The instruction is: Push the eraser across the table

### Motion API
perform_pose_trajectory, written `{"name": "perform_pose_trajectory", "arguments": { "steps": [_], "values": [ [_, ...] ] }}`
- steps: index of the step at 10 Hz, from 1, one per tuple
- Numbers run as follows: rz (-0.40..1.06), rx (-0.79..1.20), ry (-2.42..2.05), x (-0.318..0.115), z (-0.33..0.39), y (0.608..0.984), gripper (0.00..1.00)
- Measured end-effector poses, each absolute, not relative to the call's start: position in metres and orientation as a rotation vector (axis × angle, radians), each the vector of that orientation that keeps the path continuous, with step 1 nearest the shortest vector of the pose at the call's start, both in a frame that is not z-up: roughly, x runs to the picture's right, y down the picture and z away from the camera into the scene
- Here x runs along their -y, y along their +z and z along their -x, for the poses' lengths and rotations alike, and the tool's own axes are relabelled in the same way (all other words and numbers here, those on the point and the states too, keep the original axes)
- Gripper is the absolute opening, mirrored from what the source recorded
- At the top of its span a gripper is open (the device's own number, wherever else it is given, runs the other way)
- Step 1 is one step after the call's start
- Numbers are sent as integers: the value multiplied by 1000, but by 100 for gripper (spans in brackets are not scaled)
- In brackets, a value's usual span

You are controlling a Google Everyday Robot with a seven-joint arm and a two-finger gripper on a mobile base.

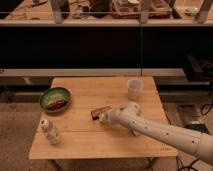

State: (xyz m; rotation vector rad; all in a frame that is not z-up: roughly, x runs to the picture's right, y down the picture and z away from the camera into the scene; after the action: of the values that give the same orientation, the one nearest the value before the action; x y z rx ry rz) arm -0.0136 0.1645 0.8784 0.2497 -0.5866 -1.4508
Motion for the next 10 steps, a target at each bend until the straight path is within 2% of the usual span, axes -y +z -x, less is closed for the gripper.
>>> {"name": "perform_pose_trajectory", "arguments": {
  "steps": [10],
  "values": [
    [-229, 530, -1479, -111, 13, 925, 0]
  ]
}}
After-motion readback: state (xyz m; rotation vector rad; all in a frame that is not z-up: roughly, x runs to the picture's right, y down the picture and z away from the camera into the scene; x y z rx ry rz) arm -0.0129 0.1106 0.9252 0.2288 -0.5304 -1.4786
